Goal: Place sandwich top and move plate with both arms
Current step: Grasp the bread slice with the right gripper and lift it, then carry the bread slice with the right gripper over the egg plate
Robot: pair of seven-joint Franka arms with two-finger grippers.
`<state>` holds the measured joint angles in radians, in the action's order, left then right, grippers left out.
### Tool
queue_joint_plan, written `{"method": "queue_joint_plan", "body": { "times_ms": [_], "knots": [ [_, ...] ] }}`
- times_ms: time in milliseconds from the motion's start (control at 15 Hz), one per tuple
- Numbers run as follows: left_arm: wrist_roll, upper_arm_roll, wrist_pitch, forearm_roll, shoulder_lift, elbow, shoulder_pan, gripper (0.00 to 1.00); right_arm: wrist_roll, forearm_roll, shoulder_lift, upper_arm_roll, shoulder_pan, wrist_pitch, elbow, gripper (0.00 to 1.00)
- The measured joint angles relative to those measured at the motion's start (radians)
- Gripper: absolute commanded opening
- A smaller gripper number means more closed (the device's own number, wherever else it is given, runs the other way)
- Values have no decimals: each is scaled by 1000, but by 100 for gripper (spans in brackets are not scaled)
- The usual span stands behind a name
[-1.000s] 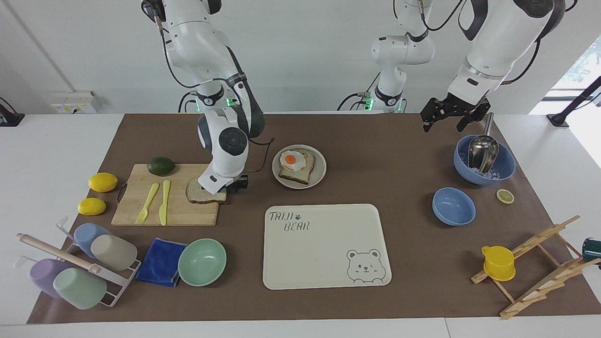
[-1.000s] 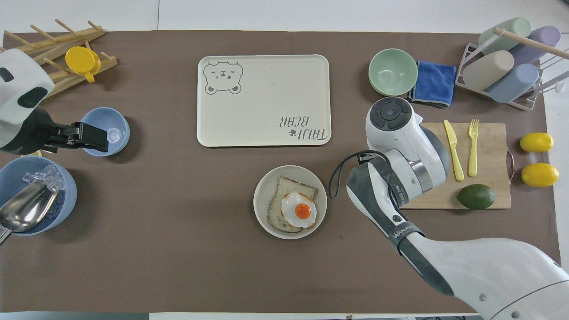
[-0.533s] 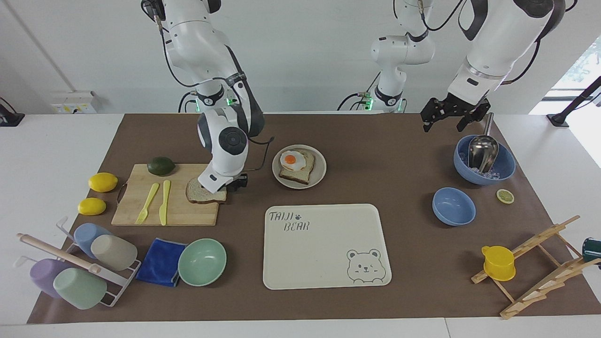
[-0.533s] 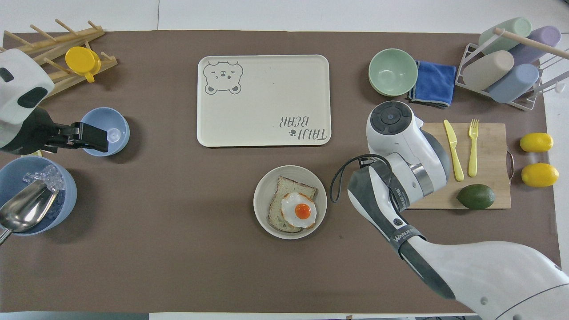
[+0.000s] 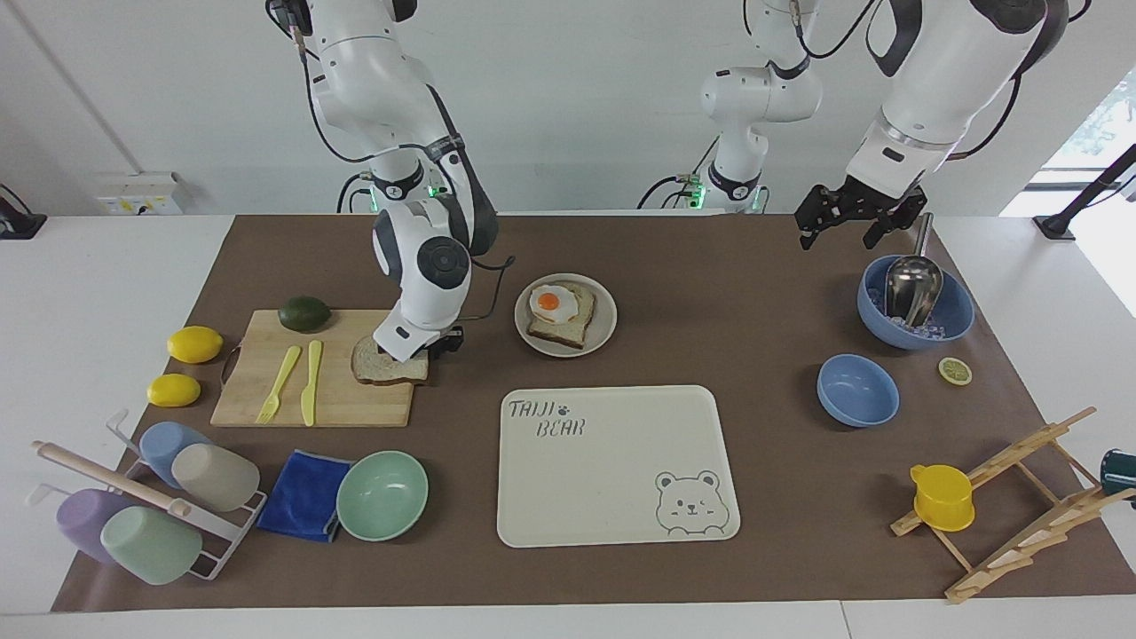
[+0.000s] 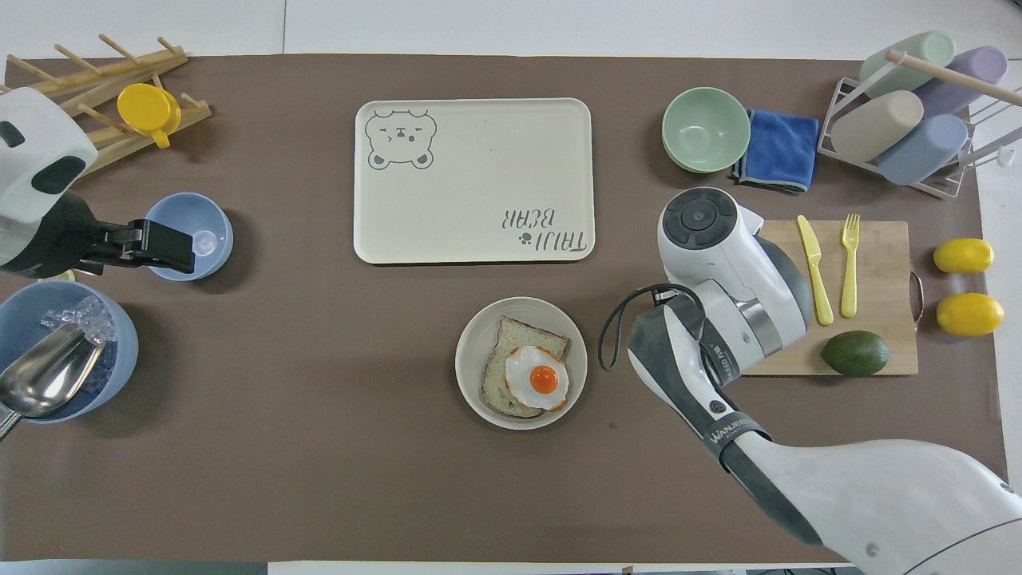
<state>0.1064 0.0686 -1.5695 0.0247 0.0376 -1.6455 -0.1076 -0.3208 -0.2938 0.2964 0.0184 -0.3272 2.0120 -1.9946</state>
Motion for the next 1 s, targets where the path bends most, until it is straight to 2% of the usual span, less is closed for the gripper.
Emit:
{"method": "queue_joint_plan", "body": {
  "times_ms": [67, 200, 333, 733, 1000],
  "knots": [
    [0, 0, 0, 0, 0, 0, 0, 100, 0, 0, -4, -3, -3, -5, -1, 22],
    [0, 0, 0, 0, 0, 0, 0, 100, 0, 0, -11, -8, -11, -13, -1, 14],
    [0, 0, 0, 0, 0, 0, 0, 100, 2, -1, -12, -9, -14, -28, 1, 0],
    [0, 0, 0, 0, 0, 0, 0, 100, 12, -2, -12, -10, -58, -157, 74, 0],
    [0, 0, -1, 0, 0, 0, 0, 100, 14, -2, -10, -22, -163, -344, 269, 0]
  ]
}}
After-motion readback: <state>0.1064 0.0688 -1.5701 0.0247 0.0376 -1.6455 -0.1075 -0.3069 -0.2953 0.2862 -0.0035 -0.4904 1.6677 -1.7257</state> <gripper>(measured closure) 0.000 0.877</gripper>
